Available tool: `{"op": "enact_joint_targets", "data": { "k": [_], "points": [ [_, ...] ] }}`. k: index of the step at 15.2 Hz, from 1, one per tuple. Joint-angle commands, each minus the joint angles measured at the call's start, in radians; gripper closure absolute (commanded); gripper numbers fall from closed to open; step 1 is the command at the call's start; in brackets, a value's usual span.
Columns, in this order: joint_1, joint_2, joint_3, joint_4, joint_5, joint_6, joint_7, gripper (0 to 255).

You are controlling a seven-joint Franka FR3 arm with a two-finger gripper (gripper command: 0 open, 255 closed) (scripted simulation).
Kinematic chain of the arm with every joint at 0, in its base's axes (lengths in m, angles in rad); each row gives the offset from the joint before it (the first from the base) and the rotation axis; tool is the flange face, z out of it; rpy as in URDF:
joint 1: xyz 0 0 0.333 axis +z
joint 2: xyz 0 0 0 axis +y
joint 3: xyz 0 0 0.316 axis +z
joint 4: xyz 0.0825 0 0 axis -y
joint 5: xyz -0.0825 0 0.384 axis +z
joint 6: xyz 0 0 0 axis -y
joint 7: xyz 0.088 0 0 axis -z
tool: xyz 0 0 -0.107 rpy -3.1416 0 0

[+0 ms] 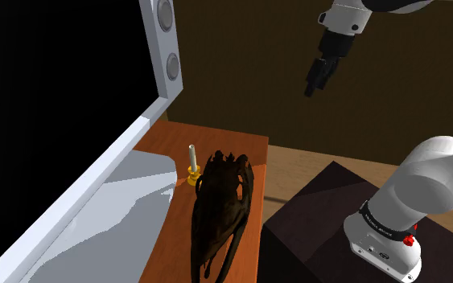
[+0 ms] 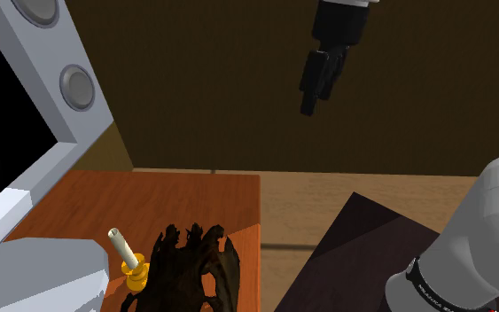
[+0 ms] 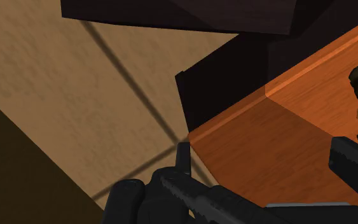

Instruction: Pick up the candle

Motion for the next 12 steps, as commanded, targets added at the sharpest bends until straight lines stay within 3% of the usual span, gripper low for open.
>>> {"op": "enact_joint_targets", "data": {
  "k": [1, 12],
  "points": [
    [0.0, 0.0, 0.0, 0.0, 0.0, 0.0, 0.0, 0],
    [0.062, 0.194, 0.262, 0.081, 0.09, 0.141, 0.295, 0]
  ]
}}
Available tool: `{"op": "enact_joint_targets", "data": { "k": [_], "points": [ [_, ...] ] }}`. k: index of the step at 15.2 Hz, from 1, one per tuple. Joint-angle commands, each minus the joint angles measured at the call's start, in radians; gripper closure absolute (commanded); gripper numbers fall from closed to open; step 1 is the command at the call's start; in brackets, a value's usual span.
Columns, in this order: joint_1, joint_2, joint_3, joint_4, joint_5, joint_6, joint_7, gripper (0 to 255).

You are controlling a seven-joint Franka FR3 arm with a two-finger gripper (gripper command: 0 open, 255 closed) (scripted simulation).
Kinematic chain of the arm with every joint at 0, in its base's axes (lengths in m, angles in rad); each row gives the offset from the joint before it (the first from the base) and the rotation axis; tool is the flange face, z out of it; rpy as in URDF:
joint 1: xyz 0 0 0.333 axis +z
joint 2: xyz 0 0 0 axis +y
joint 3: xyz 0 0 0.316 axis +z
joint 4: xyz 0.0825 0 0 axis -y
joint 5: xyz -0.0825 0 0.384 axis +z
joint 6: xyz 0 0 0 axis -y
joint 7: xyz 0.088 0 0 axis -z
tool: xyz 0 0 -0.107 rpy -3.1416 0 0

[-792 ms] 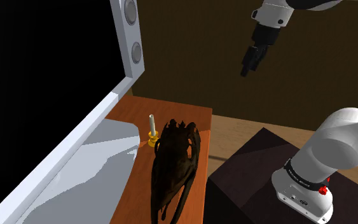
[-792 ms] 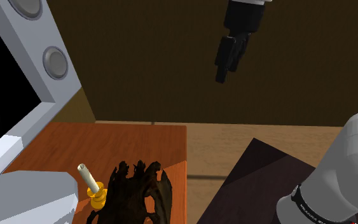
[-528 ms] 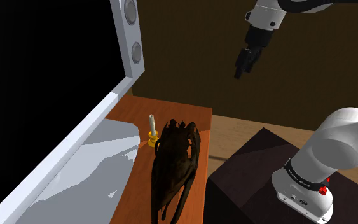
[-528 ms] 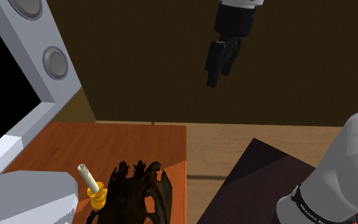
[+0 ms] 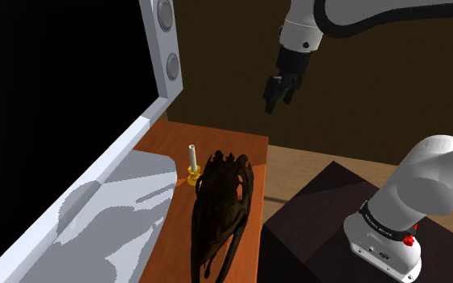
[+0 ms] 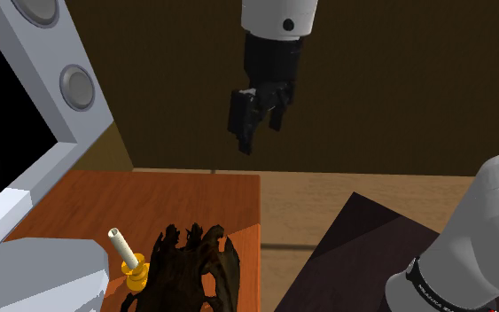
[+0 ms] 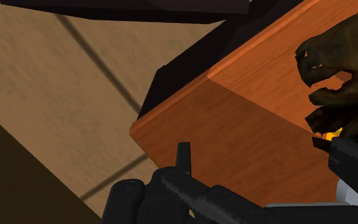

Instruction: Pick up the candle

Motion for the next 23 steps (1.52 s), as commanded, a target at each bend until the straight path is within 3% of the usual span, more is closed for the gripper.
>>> {"op": "enact_joint_targets", "data": {
  "k": [1, 8, 15, 19, 23],
  "points": [
    [0.004, 0.061, 0.05, 0.041, 0.005, 0.026, 0.059, 0],
    [0.008, 0.271, 0.211, 0.184, -0.032, 0.099, 0.264, 0],
    [0.021, 0.544, 0.352, 0.393, -0.18, 0.131, 0.508, 0],
    [0.067, 0.718, 0.393, 0.538, -0.301, 0.114, 0.647, 0],
    [0.071, 0.731, 0.389, 0.497, -0.311, 0.164, 0.655, 0]
  ]
}}
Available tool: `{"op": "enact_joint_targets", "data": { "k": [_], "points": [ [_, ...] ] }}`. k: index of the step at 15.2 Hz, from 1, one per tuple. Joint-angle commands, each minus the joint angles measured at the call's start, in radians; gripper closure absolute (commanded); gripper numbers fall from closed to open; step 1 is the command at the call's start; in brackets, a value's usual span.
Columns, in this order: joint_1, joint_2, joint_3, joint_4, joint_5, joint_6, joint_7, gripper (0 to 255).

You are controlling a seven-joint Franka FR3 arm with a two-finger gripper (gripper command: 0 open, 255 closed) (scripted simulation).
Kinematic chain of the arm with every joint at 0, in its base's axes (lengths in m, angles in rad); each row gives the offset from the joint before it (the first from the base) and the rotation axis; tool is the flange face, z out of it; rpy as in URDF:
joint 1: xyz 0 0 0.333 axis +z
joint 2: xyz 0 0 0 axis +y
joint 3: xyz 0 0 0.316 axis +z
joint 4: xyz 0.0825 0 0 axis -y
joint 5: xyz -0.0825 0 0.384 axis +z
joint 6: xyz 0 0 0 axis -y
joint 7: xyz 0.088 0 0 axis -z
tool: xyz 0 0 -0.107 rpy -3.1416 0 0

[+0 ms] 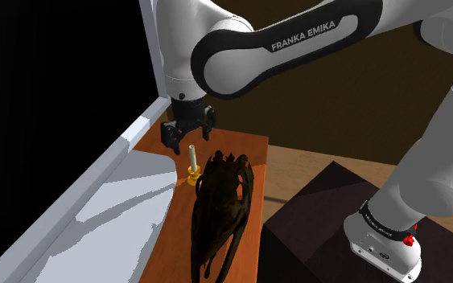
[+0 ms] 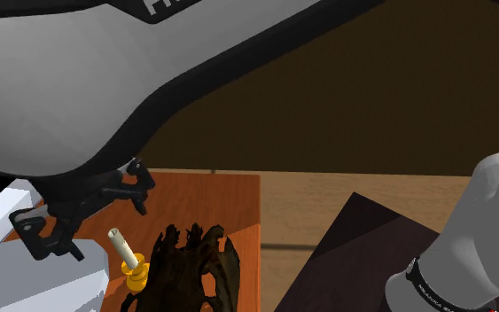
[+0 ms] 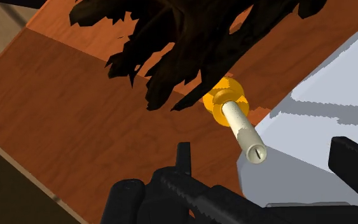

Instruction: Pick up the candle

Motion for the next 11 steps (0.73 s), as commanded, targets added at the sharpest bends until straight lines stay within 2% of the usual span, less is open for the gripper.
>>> {"op": "enact_joint_targets", "data": {
  "k": [1, 5, 6, 11],
  "points": [
    [0.001, 0.008, -0.001, -0.017, -0.007, 0.024, 0.005, 0],
    [0.003, 0.019, -0.002, -0.041, -0.015, 0.056, 0.012, 0],
    [0.003, 0.019, -0.002, -0.044, -0.016, 0.059, 0.012, 255],
    [0.004, 0.02, -0.002, -0.042, -0.016, 0.058, 0.014, 255]
  ]
}}
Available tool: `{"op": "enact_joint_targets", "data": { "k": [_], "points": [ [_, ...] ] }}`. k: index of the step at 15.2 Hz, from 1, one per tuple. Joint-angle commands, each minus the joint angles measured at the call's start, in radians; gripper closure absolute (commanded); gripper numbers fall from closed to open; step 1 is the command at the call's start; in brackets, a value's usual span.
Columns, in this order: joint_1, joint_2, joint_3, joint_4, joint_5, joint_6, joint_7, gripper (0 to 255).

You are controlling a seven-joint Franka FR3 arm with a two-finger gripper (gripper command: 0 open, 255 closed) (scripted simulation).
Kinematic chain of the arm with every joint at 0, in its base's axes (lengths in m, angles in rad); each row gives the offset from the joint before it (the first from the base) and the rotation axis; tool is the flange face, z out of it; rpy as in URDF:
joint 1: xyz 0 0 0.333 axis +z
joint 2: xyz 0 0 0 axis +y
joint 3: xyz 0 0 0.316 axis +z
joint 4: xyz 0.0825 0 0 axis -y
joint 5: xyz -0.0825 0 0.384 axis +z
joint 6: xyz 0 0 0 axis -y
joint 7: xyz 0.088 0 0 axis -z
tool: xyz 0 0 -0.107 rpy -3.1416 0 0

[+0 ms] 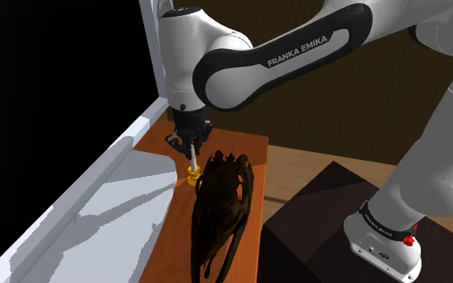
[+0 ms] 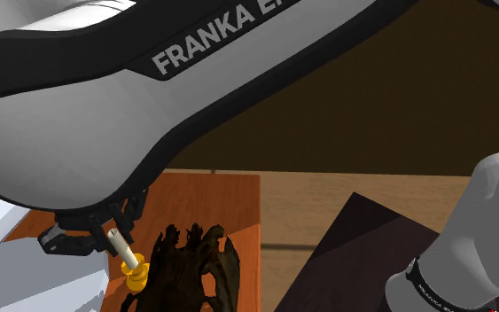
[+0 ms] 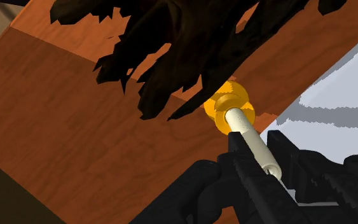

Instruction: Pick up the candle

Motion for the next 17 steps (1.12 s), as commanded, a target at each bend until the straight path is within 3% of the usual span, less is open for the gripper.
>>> {"op": "enact_joint_targets", "data": {
  "k": [1, 4, 17],
  "points": [
    [0.0, 0.0, 0.0, 0.0, 0.0, 0.0, 0.0, 255],
    [-0.001, -0.001, 0.0, 0.001, 0.001, -0.002, -0.002, 255],
    [-0.005, -0.038, 0.005, 0.137, 0.032, -0.167, -0.025, 255]
  ]
}}
